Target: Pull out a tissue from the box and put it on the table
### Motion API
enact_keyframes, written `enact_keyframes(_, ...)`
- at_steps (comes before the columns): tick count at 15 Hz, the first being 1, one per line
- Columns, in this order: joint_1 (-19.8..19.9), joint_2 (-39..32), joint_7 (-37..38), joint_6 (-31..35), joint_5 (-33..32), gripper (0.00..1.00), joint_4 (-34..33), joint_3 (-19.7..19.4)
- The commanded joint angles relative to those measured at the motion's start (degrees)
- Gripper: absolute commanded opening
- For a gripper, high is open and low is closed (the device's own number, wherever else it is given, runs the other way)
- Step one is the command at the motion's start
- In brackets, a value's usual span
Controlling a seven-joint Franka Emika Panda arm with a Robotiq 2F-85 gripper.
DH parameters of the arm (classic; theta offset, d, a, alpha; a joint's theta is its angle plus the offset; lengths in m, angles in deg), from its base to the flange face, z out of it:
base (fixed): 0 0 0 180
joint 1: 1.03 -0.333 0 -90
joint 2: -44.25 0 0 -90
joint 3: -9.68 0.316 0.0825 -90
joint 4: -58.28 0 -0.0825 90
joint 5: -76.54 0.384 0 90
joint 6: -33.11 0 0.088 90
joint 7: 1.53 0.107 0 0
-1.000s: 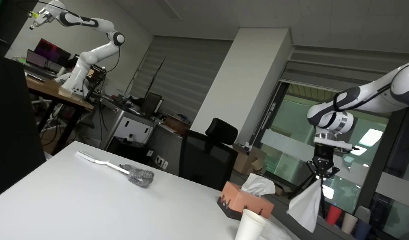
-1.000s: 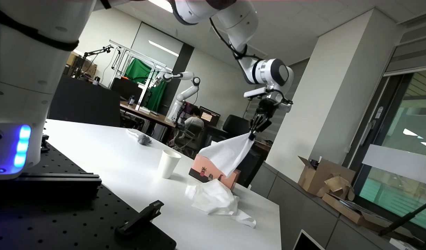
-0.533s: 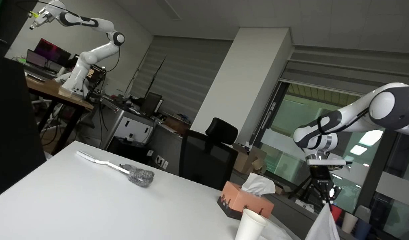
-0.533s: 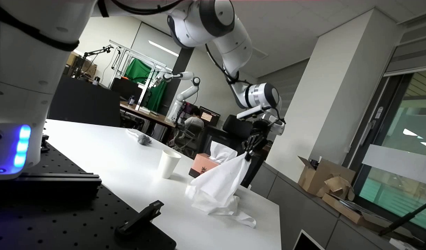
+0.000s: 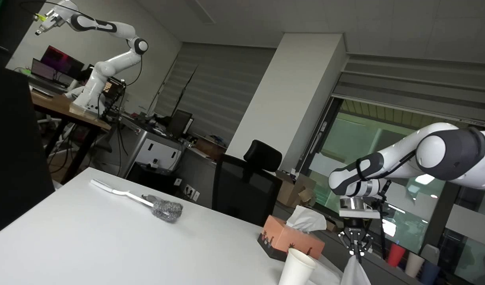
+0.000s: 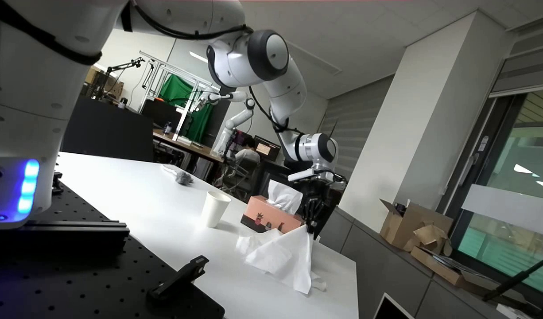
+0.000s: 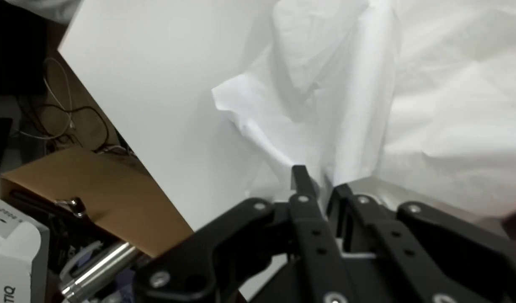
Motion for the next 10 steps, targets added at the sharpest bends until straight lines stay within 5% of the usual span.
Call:
enact_keyframes(1, 0.41, -0.67, 4.95, 9.50, 2.57, 0.47, -0.96, 0.81)
enact_keyframes(9, 1.71, 2.83, 11.69, 26.41, 12.73, 0.99, 1.98, 2.12)
enact_keyframes(10, 0.91, 0.02, 8.96, 25.52, 10.91, 0.82, 0.18, 0.78)
